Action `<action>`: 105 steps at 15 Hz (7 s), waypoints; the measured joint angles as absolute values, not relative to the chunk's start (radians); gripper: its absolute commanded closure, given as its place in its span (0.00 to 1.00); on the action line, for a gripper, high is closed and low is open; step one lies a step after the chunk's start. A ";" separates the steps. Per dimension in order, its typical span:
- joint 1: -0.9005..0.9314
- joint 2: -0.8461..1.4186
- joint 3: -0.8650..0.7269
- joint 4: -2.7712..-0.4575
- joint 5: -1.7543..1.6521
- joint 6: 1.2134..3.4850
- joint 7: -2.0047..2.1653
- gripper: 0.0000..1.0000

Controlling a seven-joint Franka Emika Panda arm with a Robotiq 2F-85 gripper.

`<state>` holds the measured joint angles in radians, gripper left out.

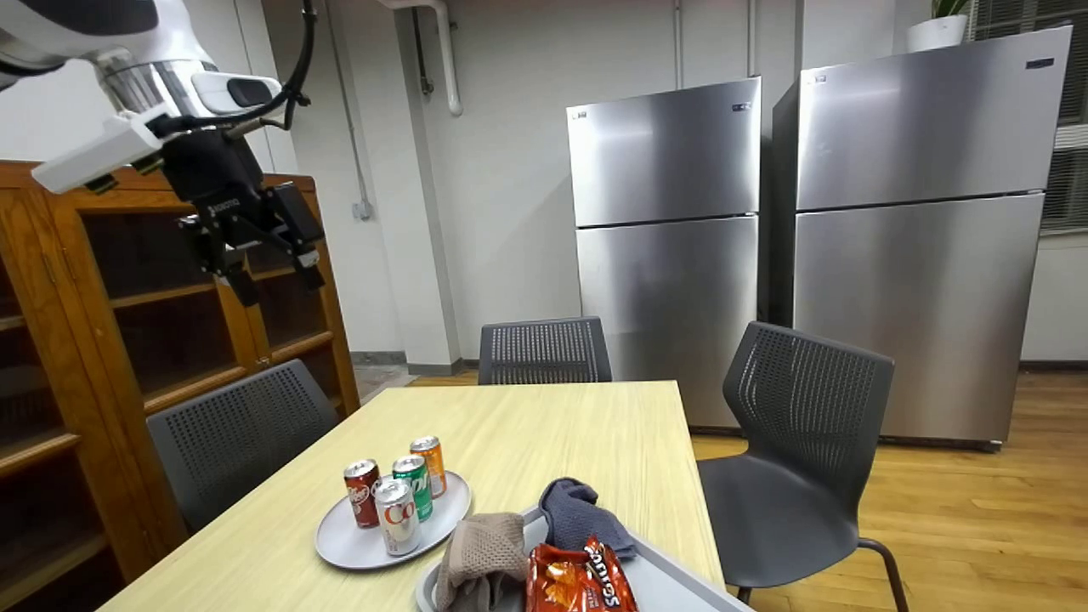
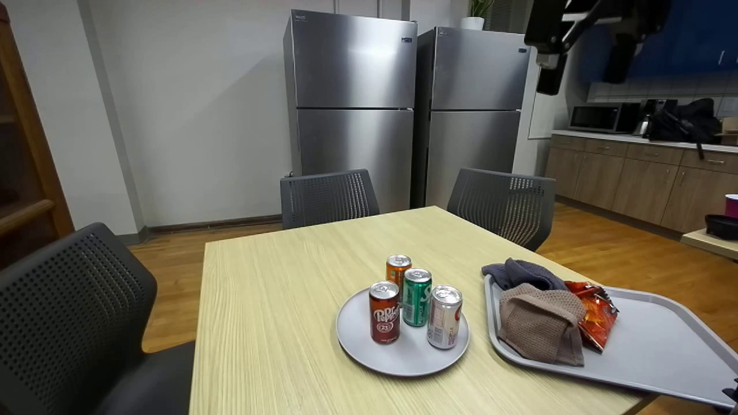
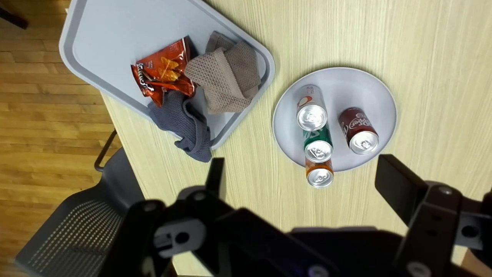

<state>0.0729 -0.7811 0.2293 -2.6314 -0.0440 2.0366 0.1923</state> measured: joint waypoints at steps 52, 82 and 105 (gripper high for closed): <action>-0.146 0.010 -0.040 -2.580 -0.393 2.708 0.188 0.00; 0.147 0.589 -0.341 -2.225 -0.459 2.896 0.327 0.00; 0.277 0.735 -0.481 -2.158 -0.390 2.943 0.326 0.99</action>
